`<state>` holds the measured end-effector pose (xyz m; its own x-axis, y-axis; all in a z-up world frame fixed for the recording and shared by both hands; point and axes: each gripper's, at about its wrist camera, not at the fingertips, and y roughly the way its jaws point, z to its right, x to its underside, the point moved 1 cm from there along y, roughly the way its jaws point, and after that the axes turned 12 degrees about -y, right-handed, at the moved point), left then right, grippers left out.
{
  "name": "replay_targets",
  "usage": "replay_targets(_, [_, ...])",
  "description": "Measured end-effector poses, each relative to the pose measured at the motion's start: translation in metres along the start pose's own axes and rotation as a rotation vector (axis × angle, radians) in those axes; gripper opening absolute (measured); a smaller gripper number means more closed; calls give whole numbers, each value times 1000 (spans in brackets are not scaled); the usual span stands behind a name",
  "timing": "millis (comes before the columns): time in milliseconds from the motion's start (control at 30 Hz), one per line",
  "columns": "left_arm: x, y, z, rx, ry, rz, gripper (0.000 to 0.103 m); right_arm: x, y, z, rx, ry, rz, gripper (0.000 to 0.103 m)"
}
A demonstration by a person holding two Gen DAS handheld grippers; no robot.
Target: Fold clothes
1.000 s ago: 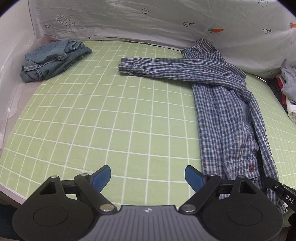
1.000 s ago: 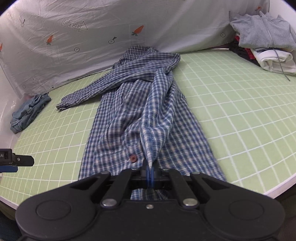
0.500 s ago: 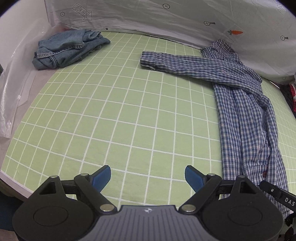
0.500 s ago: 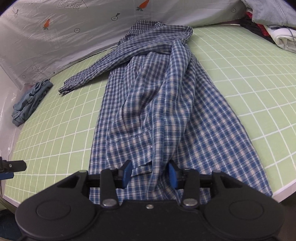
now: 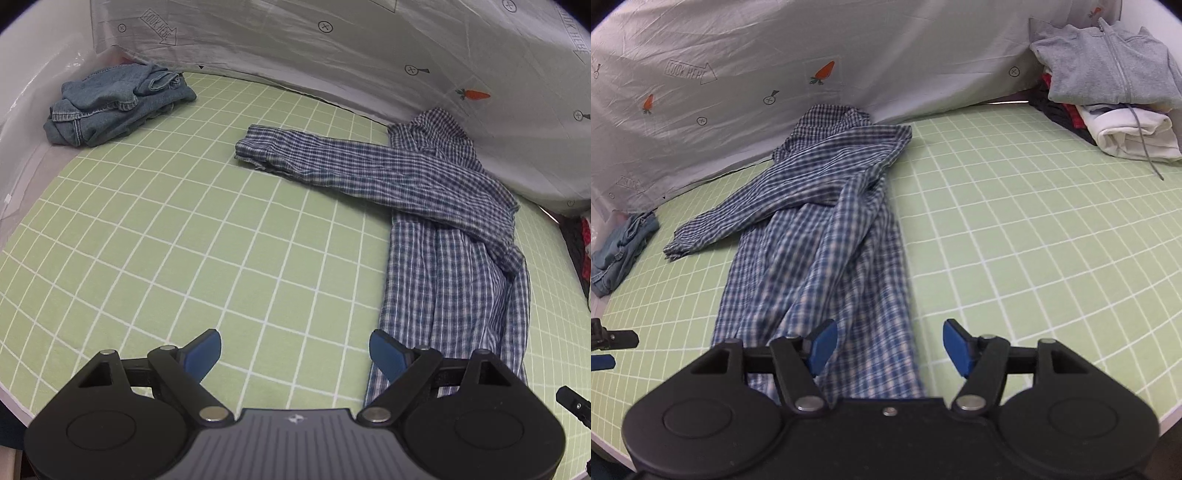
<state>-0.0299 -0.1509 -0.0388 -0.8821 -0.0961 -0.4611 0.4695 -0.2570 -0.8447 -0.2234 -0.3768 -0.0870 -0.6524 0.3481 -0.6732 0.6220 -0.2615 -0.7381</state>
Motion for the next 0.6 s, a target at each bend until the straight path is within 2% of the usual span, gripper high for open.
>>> replay_targets(200, [-20,18,19,-56,-59,31,88,-42,29,29,-1,-37,23,64])
replay_targets(467, [-61,65,28,-134,-100,26,89,-110,99,37,-34,-59,60,66])
replay_targets(567, [-88,92,29,-168,-111,17,89,-141,130,37,-25,-72,85,80])
replay_targets(600, [-97,101,29,-179,-114,14,89,-152,141,37,-17,-80,95,89])
